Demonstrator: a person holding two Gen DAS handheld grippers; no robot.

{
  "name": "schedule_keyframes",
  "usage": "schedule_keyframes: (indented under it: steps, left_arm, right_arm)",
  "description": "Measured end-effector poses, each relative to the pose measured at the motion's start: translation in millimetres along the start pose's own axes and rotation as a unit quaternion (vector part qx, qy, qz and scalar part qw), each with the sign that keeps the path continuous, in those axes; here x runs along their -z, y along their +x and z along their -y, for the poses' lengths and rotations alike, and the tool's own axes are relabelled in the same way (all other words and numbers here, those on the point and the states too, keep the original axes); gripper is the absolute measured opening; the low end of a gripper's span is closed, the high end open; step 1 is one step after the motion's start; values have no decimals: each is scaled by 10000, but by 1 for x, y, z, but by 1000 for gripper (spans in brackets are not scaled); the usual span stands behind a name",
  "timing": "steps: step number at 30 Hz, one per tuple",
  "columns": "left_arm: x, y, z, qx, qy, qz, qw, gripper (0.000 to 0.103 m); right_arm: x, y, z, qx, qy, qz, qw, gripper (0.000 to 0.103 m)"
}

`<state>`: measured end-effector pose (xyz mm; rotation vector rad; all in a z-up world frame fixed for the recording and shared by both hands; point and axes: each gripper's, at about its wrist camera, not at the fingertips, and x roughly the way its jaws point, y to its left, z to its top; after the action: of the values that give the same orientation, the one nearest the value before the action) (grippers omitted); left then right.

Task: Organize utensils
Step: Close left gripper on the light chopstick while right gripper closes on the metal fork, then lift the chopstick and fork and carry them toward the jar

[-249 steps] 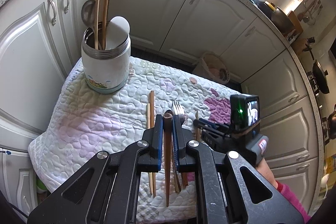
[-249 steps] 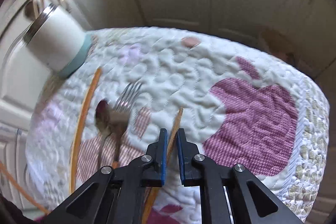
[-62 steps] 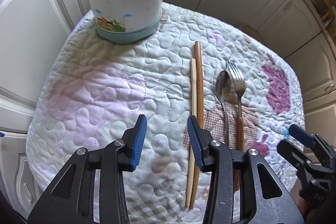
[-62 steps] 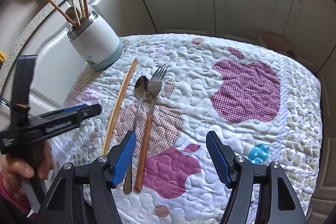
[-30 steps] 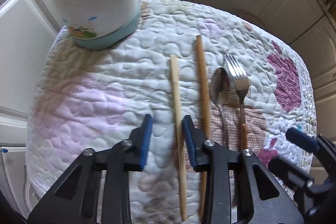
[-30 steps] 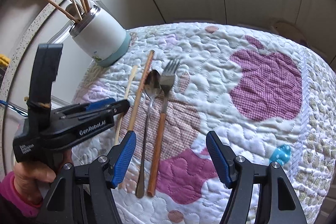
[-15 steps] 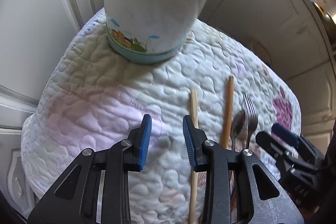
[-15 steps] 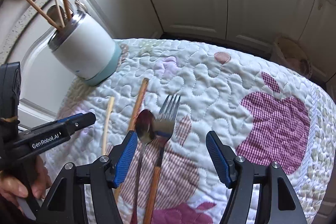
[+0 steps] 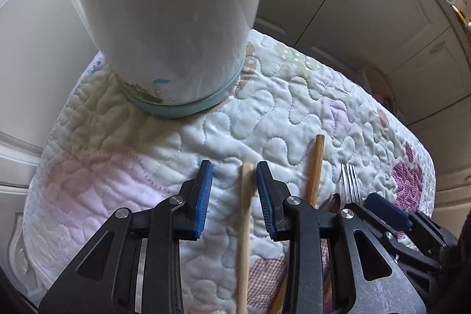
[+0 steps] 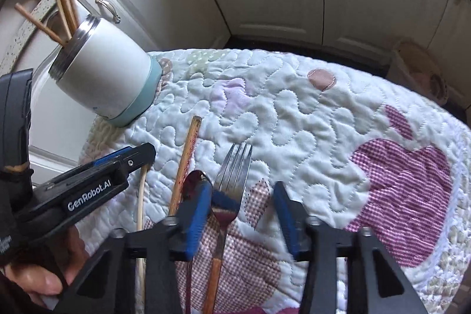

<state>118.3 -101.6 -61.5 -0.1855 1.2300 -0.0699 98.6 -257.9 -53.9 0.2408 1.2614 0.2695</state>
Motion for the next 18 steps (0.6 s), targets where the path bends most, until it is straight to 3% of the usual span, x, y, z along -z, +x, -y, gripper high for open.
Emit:
schedule_keyframes:
  steps: [2,4,8,12,18]
  left_arm:
    - [0,0,3,52,71,0,10000,24]
    - [3,1,6,38,187,11,9998,9]
    - [6,-2,-15,461,33,-110,9989,6]
    - [6,-6,-27,668,-110,-171,9976,6]
    - [15,-31,-29,883,54,-28,9961,6]
  right_arm:
    - [-1,3,3,-267,89,25,9996,25]
    - [0,2,2,-376,66,67,9993,19]
    - [6,-9,-2,-294,-99,216,9993,7]
    - [11,-17,3,-350,-41,255,9991,7]
    - [22,-46,9,-587,77,547,9967,6]
